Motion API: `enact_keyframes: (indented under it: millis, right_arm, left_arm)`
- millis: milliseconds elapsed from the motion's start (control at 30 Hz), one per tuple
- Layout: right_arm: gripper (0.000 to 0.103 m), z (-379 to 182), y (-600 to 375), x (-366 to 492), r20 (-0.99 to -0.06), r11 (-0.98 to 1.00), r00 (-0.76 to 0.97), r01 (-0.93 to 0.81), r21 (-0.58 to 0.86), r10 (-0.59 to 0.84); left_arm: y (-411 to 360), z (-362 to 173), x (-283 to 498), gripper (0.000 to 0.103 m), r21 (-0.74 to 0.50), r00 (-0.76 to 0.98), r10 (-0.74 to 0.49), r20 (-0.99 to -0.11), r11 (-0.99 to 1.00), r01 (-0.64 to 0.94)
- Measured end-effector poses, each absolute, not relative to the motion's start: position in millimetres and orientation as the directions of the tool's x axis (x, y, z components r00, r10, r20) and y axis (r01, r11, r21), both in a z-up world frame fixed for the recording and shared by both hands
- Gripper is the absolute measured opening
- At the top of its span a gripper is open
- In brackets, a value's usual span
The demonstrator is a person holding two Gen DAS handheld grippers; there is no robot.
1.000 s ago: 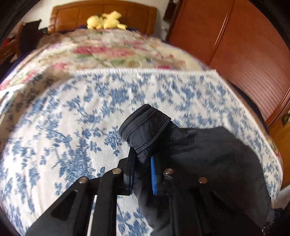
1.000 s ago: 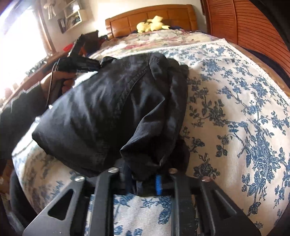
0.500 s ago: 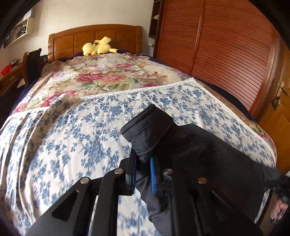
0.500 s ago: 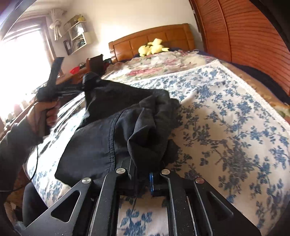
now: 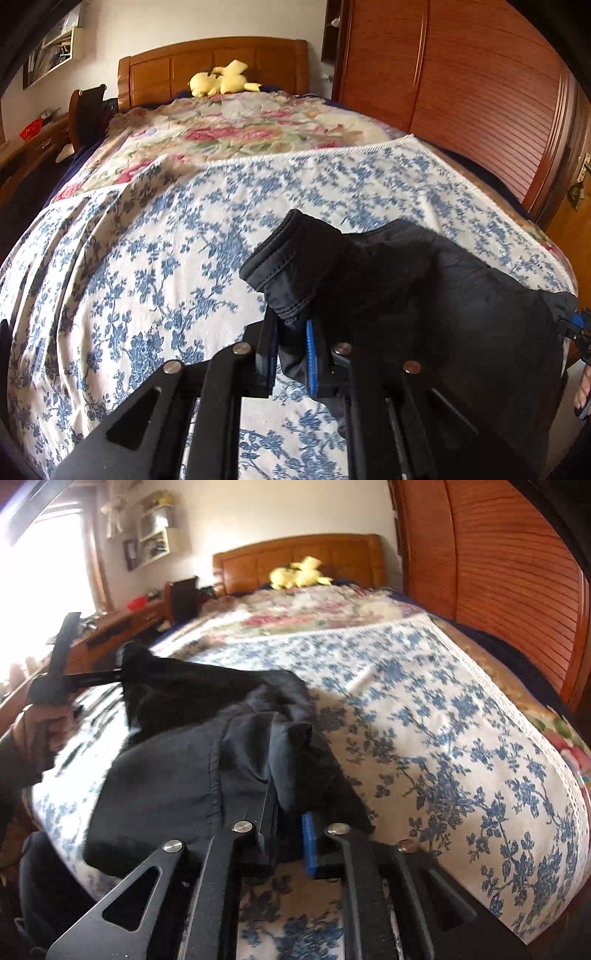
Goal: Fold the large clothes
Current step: 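Lift the jacket bundle with both tools and carry it toward the wardrobe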
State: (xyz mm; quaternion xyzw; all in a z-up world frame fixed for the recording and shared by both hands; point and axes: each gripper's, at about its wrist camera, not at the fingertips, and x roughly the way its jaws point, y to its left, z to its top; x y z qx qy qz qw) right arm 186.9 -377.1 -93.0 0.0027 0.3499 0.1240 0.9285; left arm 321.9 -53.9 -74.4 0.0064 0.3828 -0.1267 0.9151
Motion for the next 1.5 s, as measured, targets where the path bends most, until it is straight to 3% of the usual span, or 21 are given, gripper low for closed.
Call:
enact_keyframes:
  millis: [33, 100, 200, 333, 367, 433, 500, 600, 800, 1100, 1500]
  right_arm:
    - [0.032, -97, -379, 191, -0.657, 0.973, 0.723, -0.218, 0.078, 0.215]
    - [0.061, -107, -383, 198, -0.671, 0.981, 0.721, -0.187, 0.052, 0.173]
    - [0.071, -127, -395, 212, -0.711, 0.983, 0.679, -0.150, 0.108, 0.182]
    - [0.075, -151, -401, 223, -0.752, 0.972, 0.617, -0.117, 0.206, 0.233]
    - [0.072, -157, -401, 224, -0.758, 0.965, 0.600, -0.115, 0.236, 0.257]
    - [0.055, -159, -396, 224, -0.753, 0.955, 0.589, -0.144, 0.259, 0.293]
    - [0.027, -158, -393, 222, -0.738, 0.940, 0.583, -0.177, 0.292, 0.339]
    - [0.014, -152, -385, 219, -0.717, 0.928, 0.590, -0.242, 0.283, 0.372]
    - [0.010, -114, -396, 199, -0.569, 0.904, 0.704, -0.291, 0.313, 0.424]
    - [0.009, -89, -420, 195, -0.493, 0.894, 0.752, -0.309, 0.323, 0.438]
    - [0.009, -33, -580, 169, -0.461, 0.970, 0.866, -0.101, 0.220, 0.194]
  left_arm:
    - [-53, -77, 323, 0.009, -0.085, 0.672, -0.224, -0.705, 0.969, 0.234]
    - [-51, -83, 324, 0.009, -0.093, 0.668, -0.225, -0.709, 0.969, 0.228]
    - [-50, -88, 327, 0.009, -0.093, 0.667, -0.224, -0.711, 0.970, 0.226]
    - [-53, -91, 329, 0.009, -0.069, 0.667, -0.212, -0.715, 0.970, 0.234]
    - [-54, -92, 330, 0.009, -0.065, 0.667, -0.209, -0.715, 0.970, 0.235]
    - [-55, -92, 330, 0.009, -0.069, 0.666, -0.211, -0.715, 0.970, 0.234]
    - [-55, -91, 330, 0.009, -0.076, 0.667, -0.215, -0.713, 0.970, 0.232]
    - [-58, -85, 328, 0.009, -0.088, 0.687, -0.217, -0.693, 0.972, 0.218]
    - [-90, -47, 321, 0.009, -0.049, 0.735, -0.215, -0.643, 0.969, 0.241]
    - [-161, -10, 331, 0.009, -0.020, 0.748, -0.242, -0.618, 0.956, 0.293]
    - [-371, 17, 362, 0.009, -0.047, 0.682, -0.465, -0.564, 0.843, 0.536]
